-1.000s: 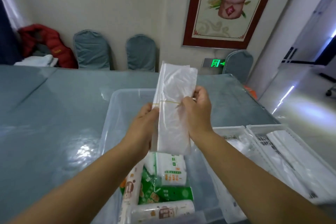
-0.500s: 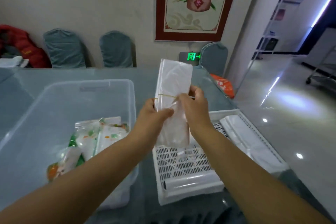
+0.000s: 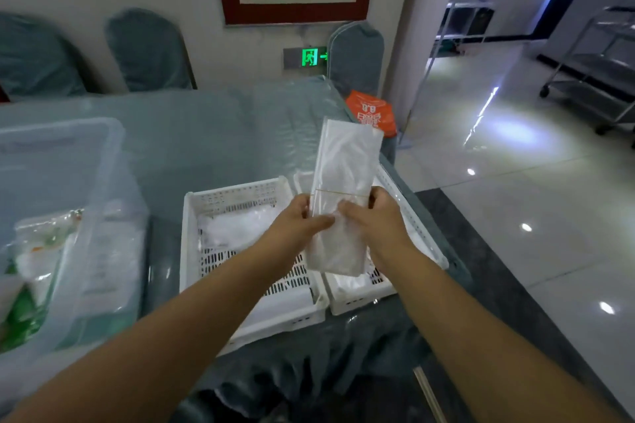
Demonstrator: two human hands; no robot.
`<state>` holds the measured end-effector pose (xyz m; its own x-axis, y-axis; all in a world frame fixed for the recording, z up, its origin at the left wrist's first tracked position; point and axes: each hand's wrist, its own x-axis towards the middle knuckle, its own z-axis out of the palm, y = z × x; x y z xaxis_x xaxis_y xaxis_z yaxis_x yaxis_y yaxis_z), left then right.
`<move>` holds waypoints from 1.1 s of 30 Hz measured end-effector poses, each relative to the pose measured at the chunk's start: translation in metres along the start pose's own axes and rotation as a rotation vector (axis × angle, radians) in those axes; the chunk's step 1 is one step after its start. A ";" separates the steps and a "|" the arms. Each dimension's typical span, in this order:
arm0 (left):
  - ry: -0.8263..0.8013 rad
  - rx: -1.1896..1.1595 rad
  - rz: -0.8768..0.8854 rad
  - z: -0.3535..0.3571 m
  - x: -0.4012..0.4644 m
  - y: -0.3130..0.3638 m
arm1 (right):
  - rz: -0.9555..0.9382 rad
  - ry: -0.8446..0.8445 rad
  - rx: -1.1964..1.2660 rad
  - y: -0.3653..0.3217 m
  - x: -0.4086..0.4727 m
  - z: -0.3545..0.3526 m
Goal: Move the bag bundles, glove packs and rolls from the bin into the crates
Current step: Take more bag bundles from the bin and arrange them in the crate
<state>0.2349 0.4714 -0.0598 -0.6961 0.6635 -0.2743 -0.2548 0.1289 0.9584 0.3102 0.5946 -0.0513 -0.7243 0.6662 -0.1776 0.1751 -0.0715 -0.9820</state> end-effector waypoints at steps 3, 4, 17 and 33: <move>0.008 0.348 -0.046 -0.002 0.029 -0.014 | -0.002 0.113 -0.078 0.011 0.016 -0.034; 0.067 0.466 -0.039 -0.006 0.036 -0.022 | 0.011 0.138 -0.084 0.015 0.017 -0.043; -0.681 1.530 0.585 0.017 0.148 -0.080 | 0.153 0.419 -0.186 0.050 0.084 -0.119; -1.016 1.771 0.725 0.028 0.200 -0.068 | 0.180 0.384 -0.218 0.065 0.132 -0.103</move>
<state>0.1325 0.6159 -0.1778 0.2938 0.8791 -0.3753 0.9545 -0.2909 0.0658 0.2950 0.7540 -0.1322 -0.3780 0.8867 -0.2661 0.4406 -0.0805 -0.8941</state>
